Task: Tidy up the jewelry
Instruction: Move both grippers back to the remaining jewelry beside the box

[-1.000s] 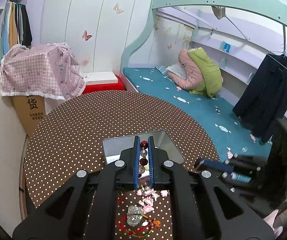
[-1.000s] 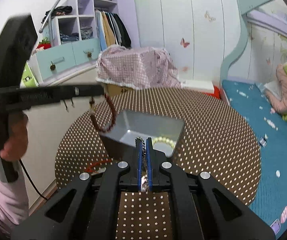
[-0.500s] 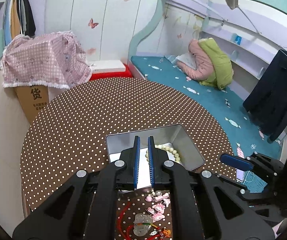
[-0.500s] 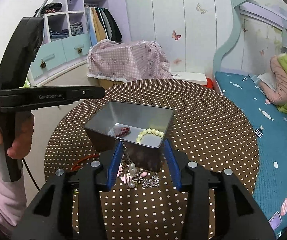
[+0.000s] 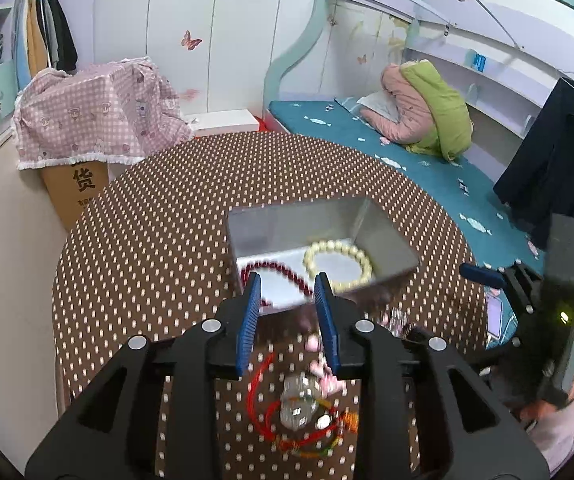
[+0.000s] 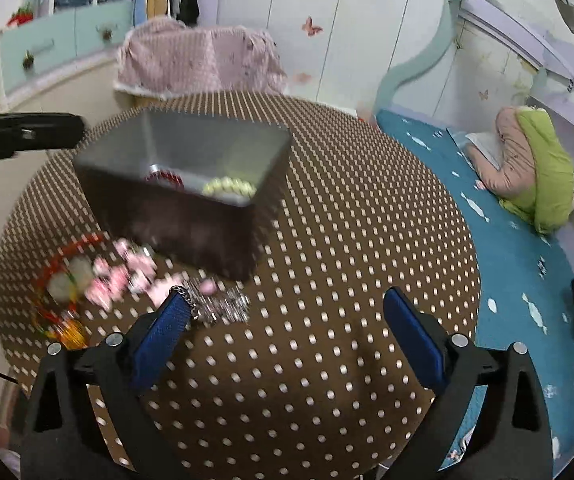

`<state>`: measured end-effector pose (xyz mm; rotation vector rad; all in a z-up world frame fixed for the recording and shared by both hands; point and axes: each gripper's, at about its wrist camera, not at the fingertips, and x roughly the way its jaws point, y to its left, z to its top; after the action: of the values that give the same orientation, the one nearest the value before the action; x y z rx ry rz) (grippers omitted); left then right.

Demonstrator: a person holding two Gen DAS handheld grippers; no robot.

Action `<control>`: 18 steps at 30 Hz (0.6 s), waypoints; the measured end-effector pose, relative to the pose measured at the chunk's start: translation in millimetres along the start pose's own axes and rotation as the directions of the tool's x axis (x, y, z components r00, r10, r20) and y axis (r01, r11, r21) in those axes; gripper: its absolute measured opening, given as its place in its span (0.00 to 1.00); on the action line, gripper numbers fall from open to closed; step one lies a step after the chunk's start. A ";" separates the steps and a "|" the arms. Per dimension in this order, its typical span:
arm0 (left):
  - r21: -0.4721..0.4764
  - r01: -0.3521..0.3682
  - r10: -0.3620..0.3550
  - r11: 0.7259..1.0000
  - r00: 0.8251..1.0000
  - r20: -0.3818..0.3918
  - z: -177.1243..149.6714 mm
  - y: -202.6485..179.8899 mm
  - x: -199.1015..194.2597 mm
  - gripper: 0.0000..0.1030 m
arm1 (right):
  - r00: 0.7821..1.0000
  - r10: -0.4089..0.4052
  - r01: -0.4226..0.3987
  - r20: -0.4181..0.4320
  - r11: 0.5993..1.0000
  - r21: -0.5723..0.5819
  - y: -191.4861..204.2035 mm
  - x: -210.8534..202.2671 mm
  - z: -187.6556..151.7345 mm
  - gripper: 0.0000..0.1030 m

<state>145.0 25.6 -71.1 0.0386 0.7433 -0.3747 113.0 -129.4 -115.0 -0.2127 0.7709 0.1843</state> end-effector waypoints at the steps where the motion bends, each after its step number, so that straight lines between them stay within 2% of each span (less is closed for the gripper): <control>1: 0.000 -0.001 0.001 1.000 1.000 -0.007 -5.4 0.1 -0.4 0.29 | 1.000 -0.011 0.011 -0.011 1.000 -0.001 -1.0 1.9 -3.2 0.91; 4: 0.002 -0.024 0.025 1.000 0.999 -0.040 -22.3 1.5 2.0 0.30 | 0.998 -0.034 0.034 -0.046 0.999 0.004 -5.7 6.3 -12.7 0.91; 7: -0.015 -0.018 0.017 1.000 0.997 -0.078 -39.3 6.2 4.9 0.30 | 0.998 -0.026 0.027 -0.052 1.000 0.013 -10.5 3.0 -22.4 0.92; 13: -0.014 -0.004 0.002 1.000 0.993 -0.121 -68.4 7.6 5.8 0.32 | 1.000 0.024 -0.023 -0.011 0.999 0.036 -11.3 -10.0 -34.7 0.92; 15: -0.013 0.007 -0.008 1.000 0.992 -0.124 -75.0 6.2 4.6 0.36 | 0.999 0.042 -0.043 0.012 0.998 0.039 -10.3 -14.3 -36.8 0.90; 17: -0.018 0.018 -0.021 1.000 0.991 -0.129 -80.5 8.9 3.8 0.37 | 0.997 0.076 -0.076 0.020 0.996 0.044 -8.2 -15.7 -39.5 0.70; 18: -0.022 0.023 -0.026 0.999 0.991 -0.135 -83.7 9.2 3.8 0.37 | 0.995 0.100 -0.100 0.015 0.994 0.049 -8.4 -14.1 -41.5 0.54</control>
<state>96.0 46.9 -136.4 0.0358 0.8822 -0.3907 77.4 -149.4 -133.0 -0.1263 0.7738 0.2607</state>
